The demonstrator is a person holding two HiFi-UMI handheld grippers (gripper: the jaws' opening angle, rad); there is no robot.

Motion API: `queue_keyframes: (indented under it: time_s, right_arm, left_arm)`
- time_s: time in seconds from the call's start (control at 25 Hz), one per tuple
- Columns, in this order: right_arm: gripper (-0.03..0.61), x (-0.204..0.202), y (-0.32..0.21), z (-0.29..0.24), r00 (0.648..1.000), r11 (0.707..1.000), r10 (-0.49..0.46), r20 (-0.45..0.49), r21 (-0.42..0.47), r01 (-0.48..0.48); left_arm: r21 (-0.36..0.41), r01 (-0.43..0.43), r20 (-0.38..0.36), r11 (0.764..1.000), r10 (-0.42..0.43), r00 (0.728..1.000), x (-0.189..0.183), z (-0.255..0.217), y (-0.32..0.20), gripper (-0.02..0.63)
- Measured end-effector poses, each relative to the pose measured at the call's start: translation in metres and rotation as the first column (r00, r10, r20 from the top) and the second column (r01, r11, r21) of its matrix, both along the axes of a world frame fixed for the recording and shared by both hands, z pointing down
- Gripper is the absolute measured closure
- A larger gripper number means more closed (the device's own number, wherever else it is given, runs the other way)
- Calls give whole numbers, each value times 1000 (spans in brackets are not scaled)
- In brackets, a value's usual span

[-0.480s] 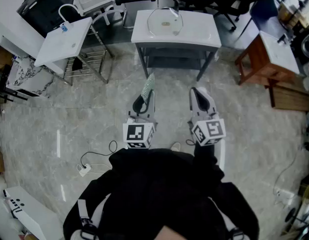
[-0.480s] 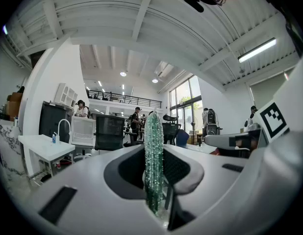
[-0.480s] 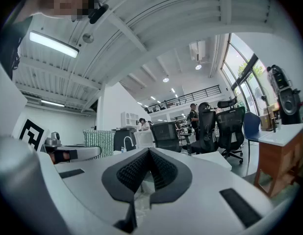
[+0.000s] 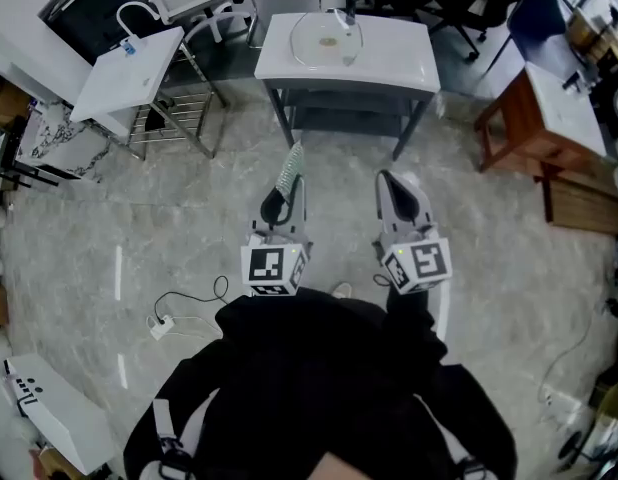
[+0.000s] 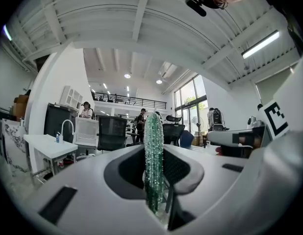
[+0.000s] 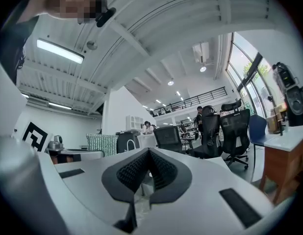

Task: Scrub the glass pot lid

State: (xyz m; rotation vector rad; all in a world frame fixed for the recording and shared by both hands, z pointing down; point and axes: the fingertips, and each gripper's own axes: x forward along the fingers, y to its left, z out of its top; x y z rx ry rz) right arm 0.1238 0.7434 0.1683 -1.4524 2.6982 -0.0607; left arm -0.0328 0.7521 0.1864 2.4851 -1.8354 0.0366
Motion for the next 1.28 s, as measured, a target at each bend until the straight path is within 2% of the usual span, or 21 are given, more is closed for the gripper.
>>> queue_keyframes:
  time_s: [0.08, 0.24, 0.56, 0.84, 1.28]
  right_arm:
    - [591, 5, -3, 1, 1000, 1000, -8, 7, 7, 8]
    - [591, 12, -14, 9, 998, 999, -24, 57, -34, 26]
    - [589, 14, -64, 28, 1000, 998, -22, 21, -53, 23]
    - [589, 4, -155, 38, 1000, 998, -23, -2, -54, 23]
    - [589, -45, -359, 30, 1000, 993, 1, -30, -117, -4]
  left_arm:
    - [-1, 6, 9, 1000, -6, 1000, 5, 0, 1, 548]
    - [-18, 17, 28, 1000, -16, 999, 10, 7, -5, 548]
    - [-35, 28, 4, 999, -28, 1000, 10, 30, -56, 548]
    - [-44, 14, -10, 999, -15, 1000, 5, 44, -151, 548]
    - [-64, -9, -24, 998, 8, 1000, -35, 22, -358, 548]
